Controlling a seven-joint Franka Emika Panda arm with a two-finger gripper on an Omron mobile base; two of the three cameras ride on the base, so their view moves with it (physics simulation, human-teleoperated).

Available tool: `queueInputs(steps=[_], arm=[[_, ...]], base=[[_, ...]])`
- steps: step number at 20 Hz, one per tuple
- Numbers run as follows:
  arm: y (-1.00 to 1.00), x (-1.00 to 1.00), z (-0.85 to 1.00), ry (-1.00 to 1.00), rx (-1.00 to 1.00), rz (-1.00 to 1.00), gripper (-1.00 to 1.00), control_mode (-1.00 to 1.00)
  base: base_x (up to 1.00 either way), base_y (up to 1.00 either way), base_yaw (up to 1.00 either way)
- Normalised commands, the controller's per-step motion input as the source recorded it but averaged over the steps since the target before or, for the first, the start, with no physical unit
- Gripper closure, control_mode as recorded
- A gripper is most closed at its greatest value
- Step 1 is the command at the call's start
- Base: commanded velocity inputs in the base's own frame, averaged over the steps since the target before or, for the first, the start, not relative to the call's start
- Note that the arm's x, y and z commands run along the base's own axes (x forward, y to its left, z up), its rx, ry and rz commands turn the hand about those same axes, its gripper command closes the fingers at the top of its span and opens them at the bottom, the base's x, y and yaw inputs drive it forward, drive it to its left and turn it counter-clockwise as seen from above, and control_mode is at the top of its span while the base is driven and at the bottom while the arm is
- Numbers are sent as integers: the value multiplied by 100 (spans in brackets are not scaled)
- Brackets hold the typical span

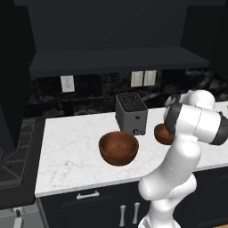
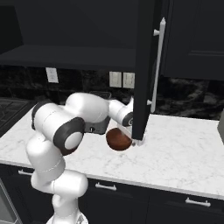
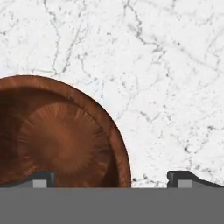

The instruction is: Pick up the bowls on the counter and stack them on top of one another in the open cabinet. Place the smaller bowl on top of the larger bowl.

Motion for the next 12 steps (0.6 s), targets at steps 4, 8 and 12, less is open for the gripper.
queueInputs(steps=[4, 8, 12], arm=[[3, 0, -34, 5, 0, 0, -100, -100], [10, 0, -34, 6, 0, 0, 100, -100], [0, 7, -11, 1, 0, 0, 100, -100]], base=[[0, 0, 0], [0, 0, 0], [0, 0, 0]])
